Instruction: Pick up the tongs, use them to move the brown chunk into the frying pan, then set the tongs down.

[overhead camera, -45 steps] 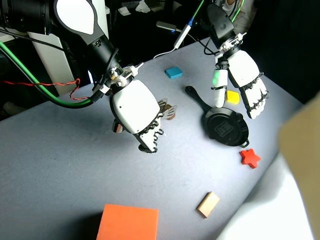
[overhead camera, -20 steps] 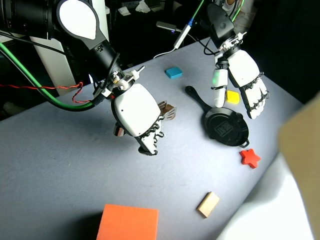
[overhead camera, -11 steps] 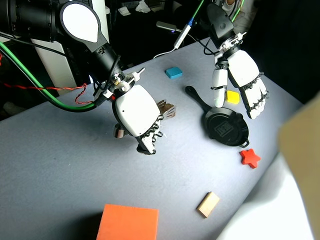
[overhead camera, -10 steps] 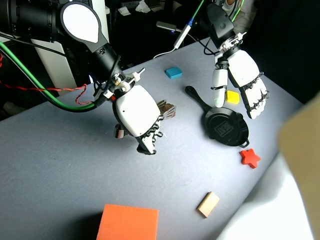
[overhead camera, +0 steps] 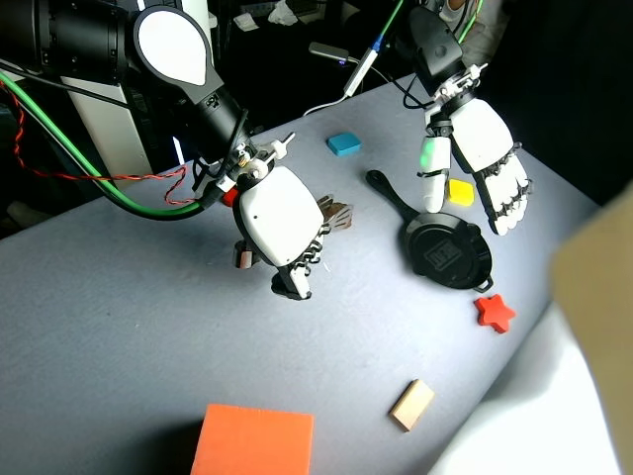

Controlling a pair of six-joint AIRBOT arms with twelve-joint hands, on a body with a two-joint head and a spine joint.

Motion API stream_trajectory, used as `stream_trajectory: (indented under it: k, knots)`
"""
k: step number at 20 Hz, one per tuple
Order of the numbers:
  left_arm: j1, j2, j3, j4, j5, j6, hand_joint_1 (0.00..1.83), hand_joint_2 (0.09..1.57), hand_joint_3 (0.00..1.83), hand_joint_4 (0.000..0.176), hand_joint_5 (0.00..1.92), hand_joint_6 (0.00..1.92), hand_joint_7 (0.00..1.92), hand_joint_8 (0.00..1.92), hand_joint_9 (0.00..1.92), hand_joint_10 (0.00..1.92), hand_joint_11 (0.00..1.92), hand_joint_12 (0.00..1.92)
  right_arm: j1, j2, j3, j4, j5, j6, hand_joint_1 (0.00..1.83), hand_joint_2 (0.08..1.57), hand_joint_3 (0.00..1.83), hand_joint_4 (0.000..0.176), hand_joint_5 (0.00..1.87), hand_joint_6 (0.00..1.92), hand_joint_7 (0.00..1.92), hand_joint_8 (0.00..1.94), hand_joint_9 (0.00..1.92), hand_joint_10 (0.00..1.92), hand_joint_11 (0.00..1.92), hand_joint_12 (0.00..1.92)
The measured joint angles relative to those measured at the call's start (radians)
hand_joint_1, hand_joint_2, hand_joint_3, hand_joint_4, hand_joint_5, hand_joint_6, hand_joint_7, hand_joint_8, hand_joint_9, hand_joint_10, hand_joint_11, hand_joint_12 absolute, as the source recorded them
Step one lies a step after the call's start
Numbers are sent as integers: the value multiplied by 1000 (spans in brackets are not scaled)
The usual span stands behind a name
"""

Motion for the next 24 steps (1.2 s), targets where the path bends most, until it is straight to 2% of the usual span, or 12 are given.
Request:
stream_trajectory:
  k: [1, 2, 4, 6, 9, 17, 18, 19, 22, 23, 24]
  knots:
    - [0, 0, 0, 1, 0, 0, 0, 1218, 0, 0, 182, 9, 181, 6, 152, 12, 0, 522, 0, 0, 0, 0, 2, 0, 1192, 1149, 3, 0, 923, 1156, 987, 762, 944, 565, 495, 1554]
    - [0, 0, 0, 1, 0, 0, 0, 1218, 0, 0, 181, 8, 183, 7, 156, 13, 0, 525, 0, 0, 0, 0, 2, -2, 1204, 1149, 3, 0, 920, 1187, 942, 929, 950, 561, 511, 1552]
    - [0, 0, 0, 1, 0, 0, 0, 1222, 1, 0, 179, 6, 184, 5, 154, 10, 0, 507, 0, -2, 1, -2, 2, -4, 1206, 1153, 1, 0, 911, 1214, 931, 960, 953, 555, 512, 1541]
    - [0, 0, 0, 1, 0, 0, 0, 1218, 0, 0, 177, 8, 195, 4, 171, 12, 0, 589, 0, -2, 1, -6, 2, -5, 1208, 1148, 0, 0, 916, 1204, 947, 949, 978, 559, 527, 1535]
    - [0, 0, 0, 1, 0, 0, 0, 1223, 2, 0, 184, 8, 193, 2, 168, 7, 0, 556, 2, -2, 1, -6, 1, -5, 1206, 1153, 1, 0, 912, 1214, 930, 971, 975, 558, 535, 1529]
    - [0, 0, 2, 2, 1, 5, 0, 1220, 0, 0, 190, 10, 198, 3, 172, 5, 0, 532, 64, 12, 3, -3, 7, -6, 1203, 1167, 1, 0, 905, 1233, 884, 1034, 982, 575, 551, 1530]
    - [0, 0, 9, 2, 4, 5, 0, 1223, 2, 0, 184, 4, 202, 2, 175, 5, 0, 553, 71, 12, 5, -6, 8, -6, 1215, 1149, 0, 0, 941, 1180, 924, 968, 1005, 580, 590, 1513]
    - [0, 0, 19, 2, 8, 5, 0, 1228, 3, 0, 178, 1, 194, 1, 168, 1, 0, 522, 76, 11, 6, -4, 10, -6, 1206, 1167, 0, 0, 916, 1217, 879, 1037, 964, 608, 539, 1551]
    - [1, 0, 55, -32, 7, 36, 0, 1224, 1, 0, 179, 1, 191, 2, 165, 4, 0, 514, 91, 10, 41, 9, 31, 1, 1209, 1156, 0, 0, 926, 1192, 910, 1005, 983, 610, 561, 1534]
    - [6, 0, 70, -41, 9, 40, 0, 1222, 0, 0, 179, 1, 193, 3, 170, 6, 0, 550, 103, 6, 61, 8, 36, 1, 1217, 1138, 0, 0, 949, 1151, 959, 931, 1010, 587, 595, 1500]
    - [11, 0, 87, -48, 15, 42, 0, 1217, 0, 0, 192, 5, 210, 6, 186, 10, 0, 604, 112, 1, 85, -1, 44, 2, 1212, 1144, 1, 0, 931, 1179, 944, 953, 1007, 568, 585, 1502]
